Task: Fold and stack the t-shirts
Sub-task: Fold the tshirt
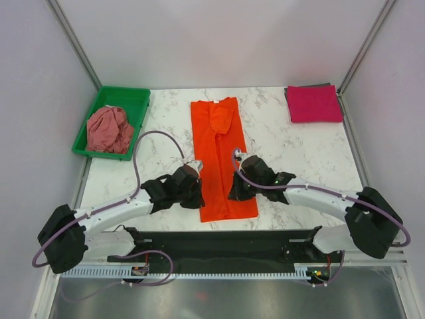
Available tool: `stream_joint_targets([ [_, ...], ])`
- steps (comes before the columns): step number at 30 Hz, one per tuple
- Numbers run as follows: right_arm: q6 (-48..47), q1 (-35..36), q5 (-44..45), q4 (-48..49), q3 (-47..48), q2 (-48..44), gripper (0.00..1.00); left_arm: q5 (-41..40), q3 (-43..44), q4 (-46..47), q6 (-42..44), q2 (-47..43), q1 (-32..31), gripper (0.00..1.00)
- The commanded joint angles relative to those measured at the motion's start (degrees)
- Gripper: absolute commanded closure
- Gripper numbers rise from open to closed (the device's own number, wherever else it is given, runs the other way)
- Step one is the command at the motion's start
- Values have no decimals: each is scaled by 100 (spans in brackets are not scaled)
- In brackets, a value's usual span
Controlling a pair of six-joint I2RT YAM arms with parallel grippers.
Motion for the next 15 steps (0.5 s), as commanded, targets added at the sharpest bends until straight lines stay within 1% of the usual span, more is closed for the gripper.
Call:
stream_joint_targets([
  [1, 170, 400, 134, 610, 264, 500, 95, -192, 170, 55, -56, -365, 292, 98],
  [2, 179, 548, 186, 663, 273, 563, 95, -192, 170, 55, -56, -417, 440, 98],
  [3, 170, 602, 291, 707, 264, 659, 95, -192, 153, 55, -56, -435, 494, 98],
  [7, 249, 787, 266, 926, 168, 906, 95, -192, 47, 55, -56, -505, 644, 98],
  [9, 293, 892, 362, 918, 97, 959, 96, -192, -110, 55, -56, -610, 732, 98],
  [13, 354, 1042, 581, 962, -78, 968, 95, -192, -541, 55, -56, -804, 1144, 98],
  [15, 390, 1077, 617, 953, -114, 1020, 95, -192, -786, 55, -56, -848, 1206, 98],
])
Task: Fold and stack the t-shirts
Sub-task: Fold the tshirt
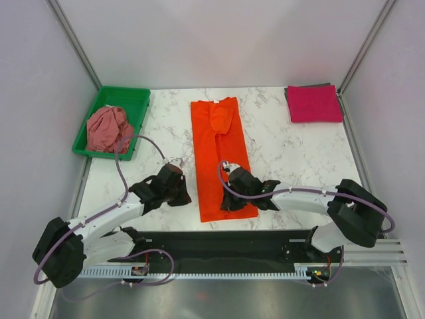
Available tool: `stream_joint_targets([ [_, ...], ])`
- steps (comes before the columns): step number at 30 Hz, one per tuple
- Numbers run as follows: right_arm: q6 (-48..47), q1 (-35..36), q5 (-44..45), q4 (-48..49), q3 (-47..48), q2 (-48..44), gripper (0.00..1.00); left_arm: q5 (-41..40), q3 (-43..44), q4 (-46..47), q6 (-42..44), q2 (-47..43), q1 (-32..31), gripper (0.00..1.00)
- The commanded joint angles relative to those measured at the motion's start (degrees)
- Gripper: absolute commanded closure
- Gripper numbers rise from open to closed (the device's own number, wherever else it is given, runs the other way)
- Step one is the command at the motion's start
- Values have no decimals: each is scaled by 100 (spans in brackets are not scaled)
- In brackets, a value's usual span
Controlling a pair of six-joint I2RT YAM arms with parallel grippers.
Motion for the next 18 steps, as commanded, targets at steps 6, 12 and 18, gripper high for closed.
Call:
stream_joint_targets([
  [6, 250, 155, 369, -14, 4, -54, 93, 2204, -658, 805, -396, -4, 127, 38],
  [12, 303, 164, 623, -646, 531, -652, 77, 2539, -1107, 1615, -862, -180, 127, 33],
  [18, 294, 41, 1563, -1841, 690, -1030, 67, 2144, -1256, 1615, -994, 136, 118, 38],
])
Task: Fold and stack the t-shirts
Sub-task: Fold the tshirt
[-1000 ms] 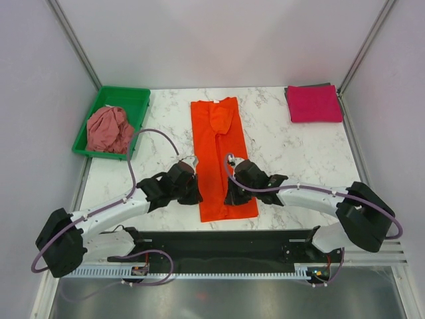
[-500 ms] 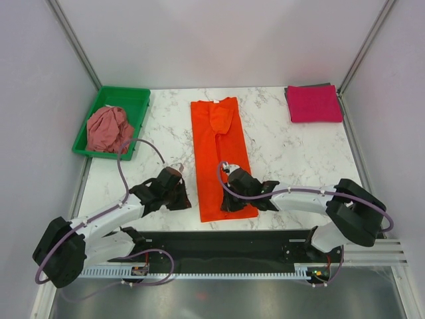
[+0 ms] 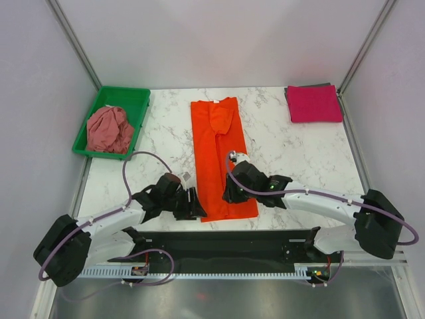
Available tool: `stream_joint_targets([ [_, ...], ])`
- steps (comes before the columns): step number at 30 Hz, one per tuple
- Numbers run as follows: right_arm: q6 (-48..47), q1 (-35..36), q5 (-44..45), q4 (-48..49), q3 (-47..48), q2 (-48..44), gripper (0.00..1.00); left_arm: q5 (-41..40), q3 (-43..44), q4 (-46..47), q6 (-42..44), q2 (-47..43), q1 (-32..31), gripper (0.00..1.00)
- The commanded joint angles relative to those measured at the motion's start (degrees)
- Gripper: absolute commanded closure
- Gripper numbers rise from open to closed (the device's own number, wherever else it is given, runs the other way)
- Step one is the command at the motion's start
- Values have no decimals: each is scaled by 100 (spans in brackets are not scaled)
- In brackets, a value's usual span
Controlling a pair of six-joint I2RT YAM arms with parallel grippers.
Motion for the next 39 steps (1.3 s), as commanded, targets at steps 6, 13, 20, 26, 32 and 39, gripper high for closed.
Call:
stream_joint_targets([
  [6, -58, -693, 728, -1250, -361, -956, 65, -198, -26, 306, -339, 560, -59, 46],
  [13, -102, -1397, 385, -1338, -1046, -1371, 62, -366, 18, 305, -365, 903, -103, 54],
  [20, 170, -1398, -142, -908, -1679, -1511, 55, -462, 54, 306, -295, 1229, -112, 79],
  [26, 460, -1398, -476, -442, -2198, -1617, 57, -594, 71, 25, -181, 1062, -112, 98],
  [32, 715, -1345, -819, 76, -2558, -1775, 85, -849, 273, -599, 101, 869, -112, 98],
  [39, 1628, -590, -275, -46, -2682, -2469, 100, -1333, 528, -1584, 391, 227, -112, 98],
])
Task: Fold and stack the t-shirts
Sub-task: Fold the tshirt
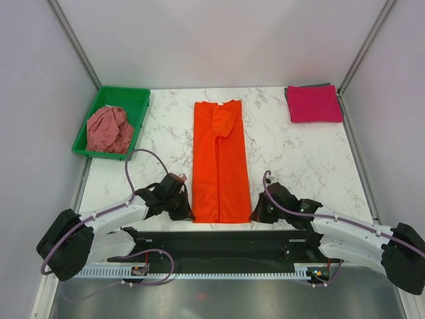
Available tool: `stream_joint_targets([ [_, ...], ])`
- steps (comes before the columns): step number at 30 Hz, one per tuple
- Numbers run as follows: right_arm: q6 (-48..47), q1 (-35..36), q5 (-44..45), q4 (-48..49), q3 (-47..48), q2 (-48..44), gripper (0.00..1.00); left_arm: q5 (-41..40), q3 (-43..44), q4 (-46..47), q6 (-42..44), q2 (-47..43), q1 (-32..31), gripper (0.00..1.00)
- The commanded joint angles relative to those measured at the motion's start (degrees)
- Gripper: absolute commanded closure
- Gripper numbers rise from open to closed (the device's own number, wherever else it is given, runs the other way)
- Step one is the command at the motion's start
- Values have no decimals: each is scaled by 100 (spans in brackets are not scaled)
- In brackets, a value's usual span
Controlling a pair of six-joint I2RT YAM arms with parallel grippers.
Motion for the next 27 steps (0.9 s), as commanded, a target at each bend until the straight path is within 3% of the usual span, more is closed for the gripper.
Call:
stream_joint_targets([
  [1, 722, 383, 274, 67, -70, -304, 100, -417, 207, -692, 406, -230, -9, 96],
  [6, 916, 744, 625, 190, -35, -155, 97, -144, 330, -692, 459, -308, -9, 54],
  [9, 1022, 885, 740, 190, 9, 12, 94, -91, 278, -666, 371, -511, -9, 48],
  [12, 1136, 982, 828, 164, -61, 13, 89, -56, 198, -578, 275, -599, -9, 47],
  [15, 1180, 1008, 889, 129, -114, -84, 73, 5, 102, -499, 283, -407, 0, 49],
  [17, 1198, 1008, 916, 50, -123, -198, 69, 32, -12, -359, 266, -284, 0, 49],
  [27, 1382, 1087, 854, 58, -202, -330, 65, 93, -250, -33, 143, -151, 0, 60],
])
